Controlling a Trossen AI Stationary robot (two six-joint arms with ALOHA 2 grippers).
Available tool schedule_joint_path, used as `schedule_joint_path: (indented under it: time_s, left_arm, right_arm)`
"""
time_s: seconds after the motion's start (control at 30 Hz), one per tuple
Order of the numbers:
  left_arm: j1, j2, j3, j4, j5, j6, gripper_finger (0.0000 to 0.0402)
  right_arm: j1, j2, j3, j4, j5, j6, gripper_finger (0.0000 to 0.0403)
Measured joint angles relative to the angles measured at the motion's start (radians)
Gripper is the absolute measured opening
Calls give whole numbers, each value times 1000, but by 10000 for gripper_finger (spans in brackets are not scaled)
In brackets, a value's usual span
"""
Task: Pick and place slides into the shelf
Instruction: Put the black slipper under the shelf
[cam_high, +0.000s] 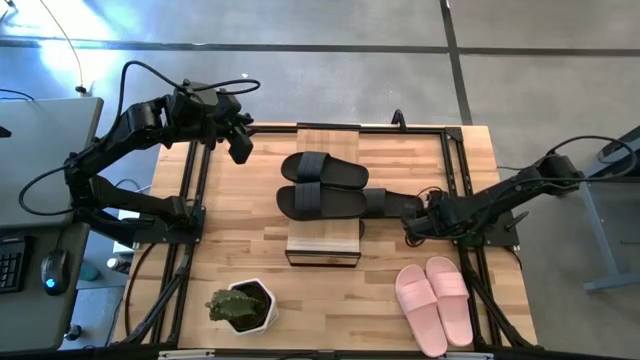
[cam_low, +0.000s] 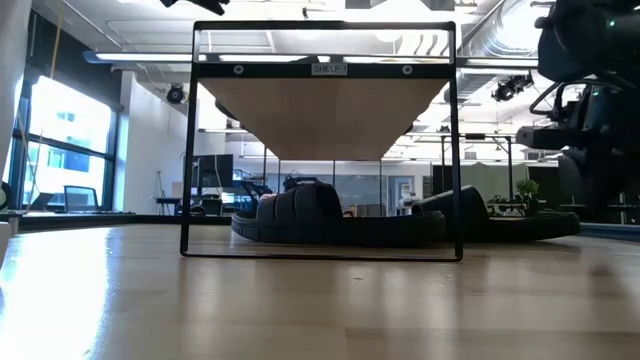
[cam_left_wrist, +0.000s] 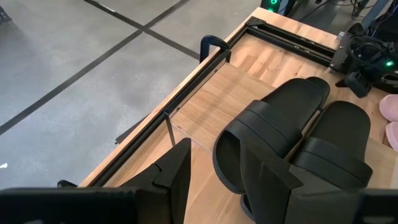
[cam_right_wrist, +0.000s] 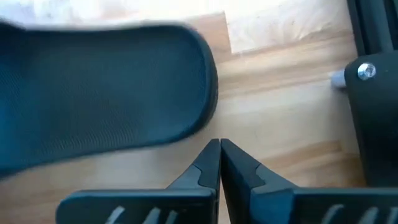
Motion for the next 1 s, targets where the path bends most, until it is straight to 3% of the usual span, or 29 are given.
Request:
schedule_joint_path:
  time_s: [0.47, 1.0]
  left_arm:
    - [0, 0, 0, 0, 0, 0, 122]
    - [0, 0, 0, 0, 0, 0, 122]
  right_arm:
    - [-83, 5, 1, -2, 32, 22, 0]
    - [-129, 143, 0, 53, 10, 65, 0]
